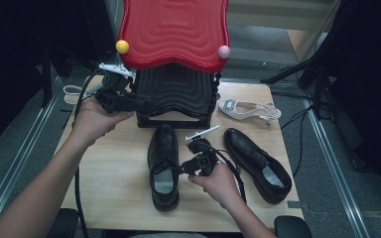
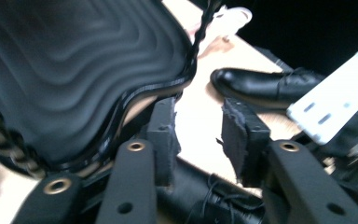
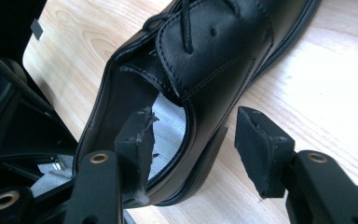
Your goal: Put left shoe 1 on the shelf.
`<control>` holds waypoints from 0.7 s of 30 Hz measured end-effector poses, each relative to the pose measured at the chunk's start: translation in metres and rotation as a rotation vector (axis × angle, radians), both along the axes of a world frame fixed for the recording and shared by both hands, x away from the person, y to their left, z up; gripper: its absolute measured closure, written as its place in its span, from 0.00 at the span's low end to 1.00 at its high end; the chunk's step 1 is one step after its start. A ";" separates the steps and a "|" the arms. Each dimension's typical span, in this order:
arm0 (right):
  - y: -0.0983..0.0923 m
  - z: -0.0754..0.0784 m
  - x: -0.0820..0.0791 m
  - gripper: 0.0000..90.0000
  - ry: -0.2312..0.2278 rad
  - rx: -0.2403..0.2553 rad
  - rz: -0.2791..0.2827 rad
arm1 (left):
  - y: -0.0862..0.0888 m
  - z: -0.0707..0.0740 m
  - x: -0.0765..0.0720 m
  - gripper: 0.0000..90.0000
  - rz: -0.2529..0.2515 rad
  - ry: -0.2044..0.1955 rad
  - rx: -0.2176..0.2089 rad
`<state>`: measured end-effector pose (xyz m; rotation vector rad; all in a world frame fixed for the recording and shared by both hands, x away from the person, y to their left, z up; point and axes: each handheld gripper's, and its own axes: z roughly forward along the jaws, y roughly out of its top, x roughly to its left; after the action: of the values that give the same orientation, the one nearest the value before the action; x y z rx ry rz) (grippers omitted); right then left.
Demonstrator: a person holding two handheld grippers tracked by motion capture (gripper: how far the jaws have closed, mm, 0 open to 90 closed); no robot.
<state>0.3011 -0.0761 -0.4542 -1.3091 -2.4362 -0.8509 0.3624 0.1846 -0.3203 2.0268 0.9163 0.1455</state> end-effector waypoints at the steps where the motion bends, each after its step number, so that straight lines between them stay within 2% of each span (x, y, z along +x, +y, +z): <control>1: 0.001 -0.001 0.000 0.54 0.006 0.000 -0.001 | 0.000 0.005 0.002 0.77 0.001 -0.013 0.003; 3: 0.003 -0.003 0.001 0.54 0.006 -0.004 0.005 | 0.001 0.016 0.006 0.81 0.001 -0.025 -0.002; 4: 0.003 -0.003 0.001 0.54 0.006 -0.004 0.005 | 0.001 0.016 0.006 0.82 0.001 -0.025 -0.002; 5: 0.005 -0.005 0.002 0.54 0.015 -0.010 0.002 | 0.001 0.026 0.011 0.82 0.000 -0.036 -0.003; 7: 0.005 -0.006 0.003 0.54 0.023 -0.017 0.004 | 0.001 0.036 0.016 0.85 -0.001 -0.053 -0.017; 8: 0.005 -0.007 0.003 0.54 0.025 -0.016 0.002 | 0.001 0.036 0.016 0.86 -0.001 -0.053 -0.017; 10: 0.006 -0.010 0.004 0.55 0.028 -0.007 -0.004 | 0.001 0.051 0.023 0.89 0.011 -0.078 -0.004; 12: 0.006 -0.012 0.004 0.55 0.037 -0.008 -0.006 | 0.003 0.061 0.028 0.91 0.015 -0.080 -0.024; 14: 0.007 -0.014 0.003 0.55 0.043 -0.010 -0.005 | 0.002 0.070 0.031 0.93 0.022 -0.095 -0.019; 18: 0.011 -0.017 0.004 0.55 0.055 -0.024 -0.007 | -0.002 0.083 0.041 0.93 0.038 -0.107 0.009; 21: 0.014 -0.019 0.006 0.55 0.059 -0.045 -0.009 | -0.002 0.086 0.050 0.94 0.063 -0.111 0.007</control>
<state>0.3068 -0.0620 -0.4736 -1.3422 -2.4195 -0.7525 0.4127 0.1826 -0.2340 1.9763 0.9104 0.2937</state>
